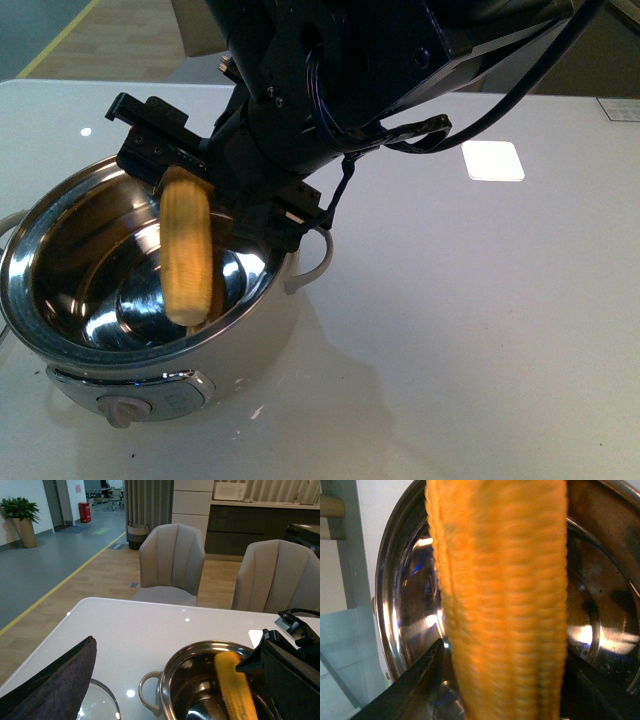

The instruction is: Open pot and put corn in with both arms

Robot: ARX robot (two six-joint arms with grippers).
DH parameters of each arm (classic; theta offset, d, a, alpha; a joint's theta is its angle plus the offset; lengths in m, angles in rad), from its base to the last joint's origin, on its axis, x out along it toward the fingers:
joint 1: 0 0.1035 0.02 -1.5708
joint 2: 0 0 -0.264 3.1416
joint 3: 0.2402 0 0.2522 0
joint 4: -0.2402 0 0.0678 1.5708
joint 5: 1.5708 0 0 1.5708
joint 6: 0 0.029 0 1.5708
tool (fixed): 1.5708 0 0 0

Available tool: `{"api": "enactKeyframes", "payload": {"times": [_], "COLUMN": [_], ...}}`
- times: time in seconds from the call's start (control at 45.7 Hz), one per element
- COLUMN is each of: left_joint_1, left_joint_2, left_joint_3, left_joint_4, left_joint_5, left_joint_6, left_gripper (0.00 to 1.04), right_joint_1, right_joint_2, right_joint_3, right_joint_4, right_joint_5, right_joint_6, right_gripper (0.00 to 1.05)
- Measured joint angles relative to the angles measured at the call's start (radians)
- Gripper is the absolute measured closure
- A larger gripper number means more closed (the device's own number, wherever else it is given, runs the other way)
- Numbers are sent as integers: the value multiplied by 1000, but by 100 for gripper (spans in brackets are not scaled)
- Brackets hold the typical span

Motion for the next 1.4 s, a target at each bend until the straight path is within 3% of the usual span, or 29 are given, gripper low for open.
{"api": "enactKeyframes", "payload": {"times": [0.35,0.547,0.743,0.896,1.071,1.399], "left_joint_1": [0,0,0,0,0,0], "left_joint_2": [0,0,0,0,0,0], "left_joint_3": [0,0,0,0,0,0], "left_joint_4": [0,0,0,0,0,0], "left_joint_5": [0,0,0,0,0,0], "left_joint_6": [0,0,0,0,0,0], "left_gripper": [7,7,7,7,7,7], "right_joint_1": [-55,-227,-335,-402,-462,-499], "right_joint_2": [-126,-446,-709,-922,-1139,-1528], "right_joint_3": [-151,-407,-601,-736,-869,-1019], "right_joint_4": [111,219,140,96,23,-221], "right_joint_5": [3,-4,125,243,313,413], "right_joint_6": [22,51,-121,-287,-457,-522], "right_gripper": [25,22,7,9,9,9]}}
